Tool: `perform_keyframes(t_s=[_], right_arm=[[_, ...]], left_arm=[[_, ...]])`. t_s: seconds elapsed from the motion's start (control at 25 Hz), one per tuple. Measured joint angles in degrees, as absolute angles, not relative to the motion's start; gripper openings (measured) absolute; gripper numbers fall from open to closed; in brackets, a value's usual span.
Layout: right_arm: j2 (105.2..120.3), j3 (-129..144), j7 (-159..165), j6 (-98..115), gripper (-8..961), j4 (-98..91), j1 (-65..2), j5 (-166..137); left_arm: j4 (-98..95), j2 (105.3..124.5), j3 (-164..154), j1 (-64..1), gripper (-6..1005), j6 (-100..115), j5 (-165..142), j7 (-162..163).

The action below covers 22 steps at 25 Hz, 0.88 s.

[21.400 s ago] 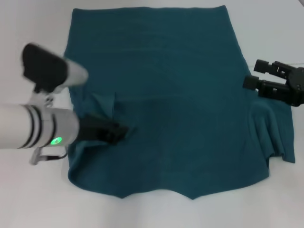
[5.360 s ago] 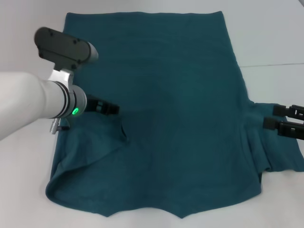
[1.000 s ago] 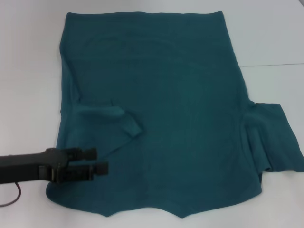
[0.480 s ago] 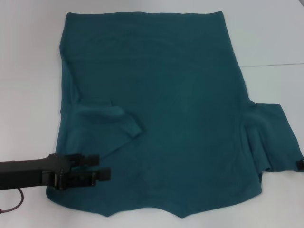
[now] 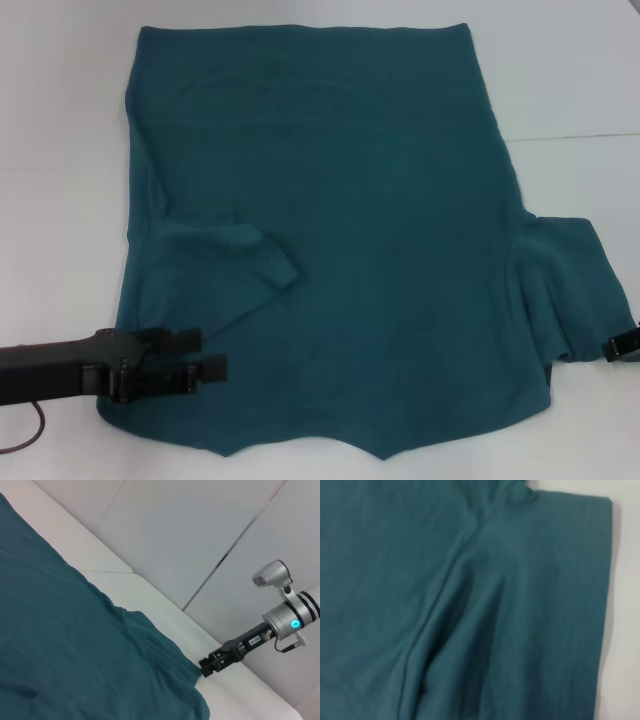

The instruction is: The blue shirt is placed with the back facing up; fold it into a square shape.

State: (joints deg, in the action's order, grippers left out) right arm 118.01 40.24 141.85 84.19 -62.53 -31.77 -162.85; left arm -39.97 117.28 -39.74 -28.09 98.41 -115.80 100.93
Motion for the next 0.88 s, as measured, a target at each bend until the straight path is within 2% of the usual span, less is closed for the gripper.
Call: perform_keyframes(t_s=[0.88], right_arm=[[118.68,41.98,144.88,82.77,759,-63.21,-32.41,-166.47]], left_arm=[[-39.99,117.59,-39.39,-27.77,844,96.95,-115.75,100.9]])
